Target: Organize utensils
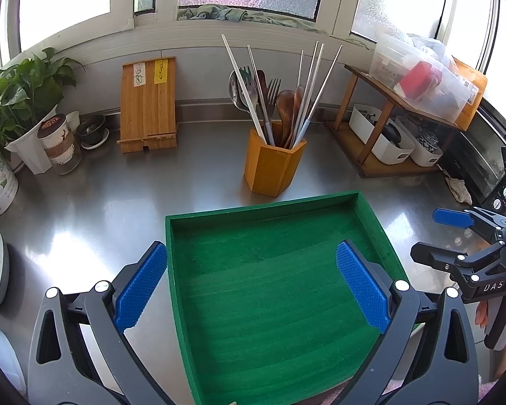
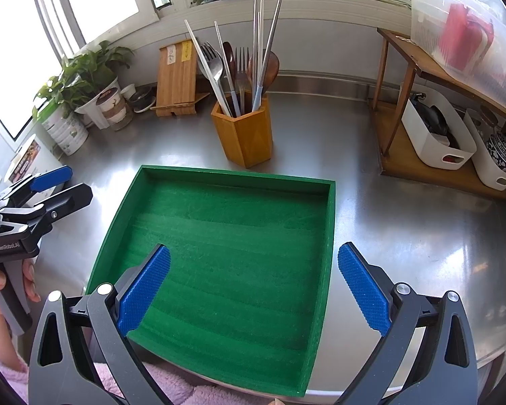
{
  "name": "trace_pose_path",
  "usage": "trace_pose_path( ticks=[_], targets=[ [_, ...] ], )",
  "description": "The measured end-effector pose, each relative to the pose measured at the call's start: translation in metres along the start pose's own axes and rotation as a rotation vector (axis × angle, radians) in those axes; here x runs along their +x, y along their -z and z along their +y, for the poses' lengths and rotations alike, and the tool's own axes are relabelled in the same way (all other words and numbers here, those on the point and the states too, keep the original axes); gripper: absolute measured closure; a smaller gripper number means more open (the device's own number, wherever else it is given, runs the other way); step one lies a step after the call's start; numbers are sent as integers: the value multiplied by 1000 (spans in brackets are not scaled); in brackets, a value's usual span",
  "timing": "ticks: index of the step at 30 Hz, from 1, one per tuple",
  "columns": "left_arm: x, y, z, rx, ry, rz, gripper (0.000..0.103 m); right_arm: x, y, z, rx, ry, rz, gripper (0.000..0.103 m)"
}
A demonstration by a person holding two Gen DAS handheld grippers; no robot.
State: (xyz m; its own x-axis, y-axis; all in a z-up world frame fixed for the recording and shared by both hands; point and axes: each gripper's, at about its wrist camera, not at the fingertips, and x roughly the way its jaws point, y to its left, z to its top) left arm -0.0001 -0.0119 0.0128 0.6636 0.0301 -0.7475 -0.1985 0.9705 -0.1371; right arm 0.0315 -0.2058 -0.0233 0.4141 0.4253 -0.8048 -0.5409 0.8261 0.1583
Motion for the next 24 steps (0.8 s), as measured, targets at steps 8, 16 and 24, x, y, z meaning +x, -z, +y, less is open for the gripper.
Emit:
trace_pose_path(
  ticks=[8, 16, 24],
  targets=[
    [-3, 0, 4, -15, -19, -25, 8, 2, 0, 0, -1, -6, 3, 3],
    [-6, -4, 2, -25, -40, -38, 8, 1, 0, 1, 0, -2, -2, 3],
    [-4, -5, 7, -55, 1, -37, 8, 5, 0, -1, -1, -1, 10, 3]
  ],
)
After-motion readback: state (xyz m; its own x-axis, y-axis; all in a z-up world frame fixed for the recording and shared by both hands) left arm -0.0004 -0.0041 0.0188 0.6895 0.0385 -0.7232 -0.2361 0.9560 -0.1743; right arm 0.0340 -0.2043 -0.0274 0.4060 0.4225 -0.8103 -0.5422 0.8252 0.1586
